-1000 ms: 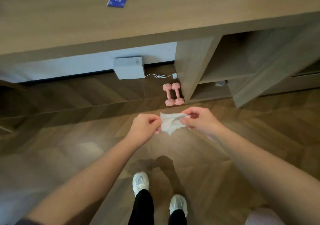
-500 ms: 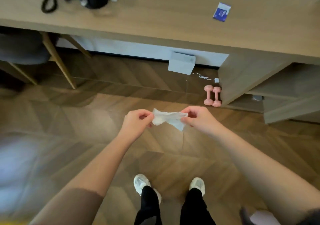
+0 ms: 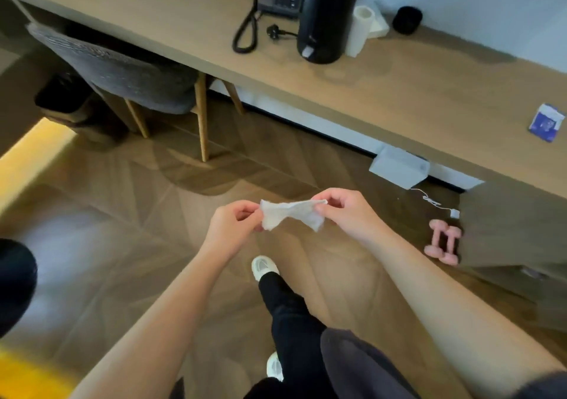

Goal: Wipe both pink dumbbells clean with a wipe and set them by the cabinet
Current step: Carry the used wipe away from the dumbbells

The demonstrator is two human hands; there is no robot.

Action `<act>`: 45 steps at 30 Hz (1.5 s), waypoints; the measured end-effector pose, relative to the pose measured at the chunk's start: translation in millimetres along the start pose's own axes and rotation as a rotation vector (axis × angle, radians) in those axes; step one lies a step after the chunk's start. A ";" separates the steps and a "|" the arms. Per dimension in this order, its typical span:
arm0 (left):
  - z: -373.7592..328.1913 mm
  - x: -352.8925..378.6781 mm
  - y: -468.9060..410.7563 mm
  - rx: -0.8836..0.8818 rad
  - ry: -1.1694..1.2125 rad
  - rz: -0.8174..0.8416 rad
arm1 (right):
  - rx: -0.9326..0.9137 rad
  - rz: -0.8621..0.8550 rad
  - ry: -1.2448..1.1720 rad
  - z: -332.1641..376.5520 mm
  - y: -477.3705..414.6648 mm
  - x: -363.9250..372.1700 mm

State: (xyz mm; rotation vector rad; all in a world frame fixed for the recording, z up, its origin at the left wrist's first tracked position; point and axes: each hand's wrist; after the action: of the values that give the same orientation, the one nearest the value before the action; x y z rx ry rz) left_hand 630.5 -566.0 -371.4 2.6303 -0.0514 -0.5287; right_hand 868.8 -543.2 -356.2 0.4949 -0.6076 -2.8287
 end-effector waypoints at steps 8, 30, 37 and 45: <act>-8.2 -157.0 -99.0 -0.056 0.098 -0.253 | -0.083 0.175 0.057 142.1 -163.6 110.3; 95.6 -668.6 -346.7 -0.128 -0.063 -0.319 | -0.014 0.206 0.064 383.9 -456.5 535.9; 169.4 -783.2 -508.0 -0.242 -0.135 -0.345 | 0.049 0.181 0.127 406.4 -629.0 673.6; 249.6 -857.6 -666.7 -0.302 -0.226 -0.232 | 0.111 0.094 0.272 401.7 -781.6 779.1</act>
State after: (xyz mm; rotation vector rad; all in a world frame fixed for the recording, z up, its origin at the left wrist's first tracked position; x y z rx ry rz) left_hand -291.3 30.3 -563.8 2.2843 0.2471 -0.8414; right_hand -96.5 92.6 -564.2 0.8309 -0.7136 -2.5869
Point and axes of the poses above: each hand's wrist, its own y-axis away from the middle knuckle, its own x-axis out of the palm, z = x × y, and after that the axes turned 5 degrees about -y, right-handed
